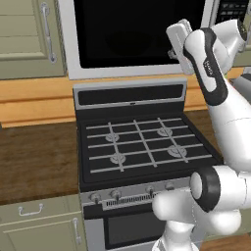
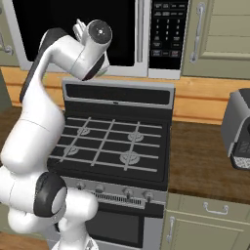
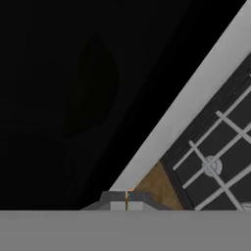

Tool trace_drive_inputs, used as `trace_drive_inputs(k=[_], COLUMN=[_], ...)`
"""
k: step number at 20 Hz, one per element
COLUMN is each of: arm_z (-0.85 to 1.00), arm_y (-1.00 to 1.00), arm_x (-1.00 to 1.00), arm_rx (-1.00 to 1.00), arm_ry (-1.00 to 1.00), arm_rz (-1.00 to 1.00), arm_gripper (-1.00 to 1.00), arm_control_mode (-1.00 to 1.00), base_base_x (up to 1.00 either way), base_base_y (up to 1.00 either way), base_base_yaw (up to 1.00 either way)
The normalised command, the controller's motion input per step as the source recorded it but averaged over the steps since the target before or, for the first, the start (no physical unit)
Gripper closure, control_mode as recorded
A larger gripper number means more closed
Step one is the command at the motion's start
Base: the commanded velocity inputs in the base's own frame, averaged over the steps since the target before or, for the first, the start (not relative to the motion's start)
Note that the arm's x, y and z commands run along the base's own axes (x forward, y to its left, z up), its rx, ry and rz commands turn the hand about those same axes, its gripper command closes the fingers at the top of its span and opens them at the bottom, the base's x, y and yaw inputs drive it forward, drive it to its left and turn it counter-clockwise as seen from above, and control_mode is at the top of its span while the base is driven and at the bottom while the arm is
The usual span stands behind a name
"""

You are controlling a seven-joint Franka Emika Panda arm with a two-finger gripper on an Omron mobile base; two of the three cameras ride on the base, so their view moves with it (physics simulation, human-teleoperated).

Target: Open the microwave, place the bowl with waffle inside the microwave, then close the microwave door and turn it on.

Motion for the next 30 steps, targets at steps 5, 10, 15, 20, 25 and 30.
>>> trace_drive_inputs(k=[5,10,15,20,25,30], arm_z=[0.0,0.0,0.07,0.27,0.31,0.08], arm_y=[-0.51,-0.56,-0.73,-0.95,-0.92,-0.45], arm_x=[-1.0,-0.95,-0.5,-0.12,-0.01,0.06], arm_rx=[0.03,0.04,0.05,0.1,0.13,0.09], arm_ry=[-0.25,-0.33,-0.07,0.22,0.27,0.0], arm_rz=[-0.08,-0.16,-0.19,-0.16,-0.05,-0.04], arm_gripper=[1.0,1.0,1.0,1.0,1.0,1.0], arm_control_mode=[-1.0,-1.0,-1.0,-1.0,-1.0,-1.0], base_base_x=[0.0,0.0,0.0,0.0,0.0,0.0], base_base_y=[0.0,0.0,0.0,0.0,0.0,0.0], base_base_yaw=[0.0,0.0,0.0,0.0,0.0,0.0])
